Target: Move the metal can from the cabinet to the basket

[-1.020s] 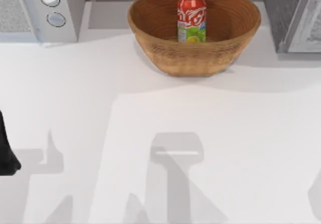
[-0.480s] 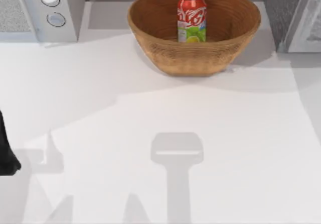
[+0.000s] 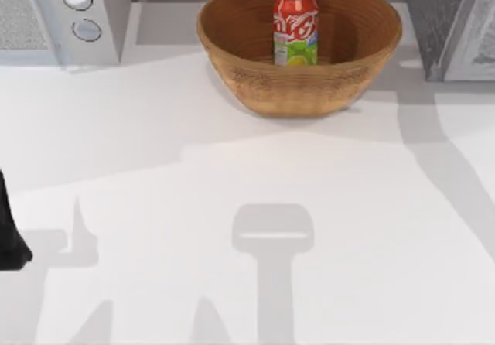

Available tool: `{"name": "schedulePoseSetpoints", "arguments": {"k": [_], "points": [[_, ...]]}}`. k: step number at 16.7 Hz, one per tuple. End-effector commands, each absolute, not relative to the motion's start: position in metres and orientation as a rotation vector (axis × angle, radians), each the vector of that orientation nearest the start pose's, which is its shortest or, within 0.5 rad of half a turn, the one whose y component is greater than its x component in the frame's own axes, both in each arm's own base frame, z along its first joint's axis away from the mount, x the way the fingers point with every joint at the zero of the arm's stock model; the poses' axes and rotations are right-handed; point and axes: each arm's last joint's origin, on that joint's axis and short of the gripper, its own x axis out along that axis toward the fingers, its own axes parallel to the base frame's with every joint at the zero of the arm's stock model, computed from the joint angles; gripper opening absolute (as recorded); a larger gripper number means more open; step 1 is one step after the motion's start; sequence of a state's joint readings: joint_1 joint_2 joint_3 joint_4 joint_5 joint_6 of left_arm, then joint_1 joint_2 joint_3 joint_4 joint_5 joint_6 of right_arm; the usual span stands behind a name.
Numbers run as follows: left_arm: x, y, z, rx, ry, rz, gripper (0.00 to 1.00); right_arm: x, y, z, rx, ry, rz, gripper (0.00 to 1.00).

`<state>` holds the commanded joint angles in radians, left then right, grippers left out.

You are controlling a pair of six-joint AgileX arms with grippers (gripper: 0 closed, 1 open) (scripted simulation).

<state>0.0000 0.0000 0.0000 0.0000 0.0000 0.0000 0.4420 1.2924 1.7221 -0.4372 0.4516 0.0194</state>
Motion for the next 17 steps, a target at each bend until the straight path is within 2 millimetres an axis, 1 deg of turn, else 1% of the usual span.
{"name": "schedulePoseSetpoints", "arguments": {"k": [3, 4, 5, 7, 12, 15, 16, 17], "points": [[0.106, -0.001, 0.160, 0.000, 0.000, 0.000, 1.00, 0.227, 0.098, 0.510, 0.002, 0.000, 0.002, 1.00], [0.106, -0.001, 0.160, 0.000, 0.000, 0.000, 1.00, 0.219, 0.088, 0.517, 0.000, -0.020, -0.040, 1.00], [0.106, -0.001, 0.160, 0.000, 0.000, 0.000, 1.00, 0.221, 0.088, 0.517, -0.001, -0.020, -0.040, 1.00], [0.106, -0.001, 0.160, 0.000, 0.000, 0.000, 1.00, 0.231, 0.089, 0.517, -0.002, -0.018, -0.040, 1.00], [0.106, -0.001, 0.160, 0.000, 0.000, 0.000, 1.00, 0.266, 0.088, 0.517, 0.000, -0.020, -0.040, 1.00], [0.106, -0.001, 0.160, 0.000, 0.000, 0.000, 1.00, 0.269, 0.088, 0.517, 0.000, -0.020, -0.040, 1.00], [0.106, -0.001, 0.160, 0.000, 0.000, 0.000, 1.00, 0.262, 0.088, 0.518, -0.001, -0.025, -0.035, 1.00], [0.106, -0.001, 0.160, 0.000, 0.000, 0.000, 1.00, 0.262, 0.088, 0.518, -0.001, -0.025, -0.035, 1.00]]}}
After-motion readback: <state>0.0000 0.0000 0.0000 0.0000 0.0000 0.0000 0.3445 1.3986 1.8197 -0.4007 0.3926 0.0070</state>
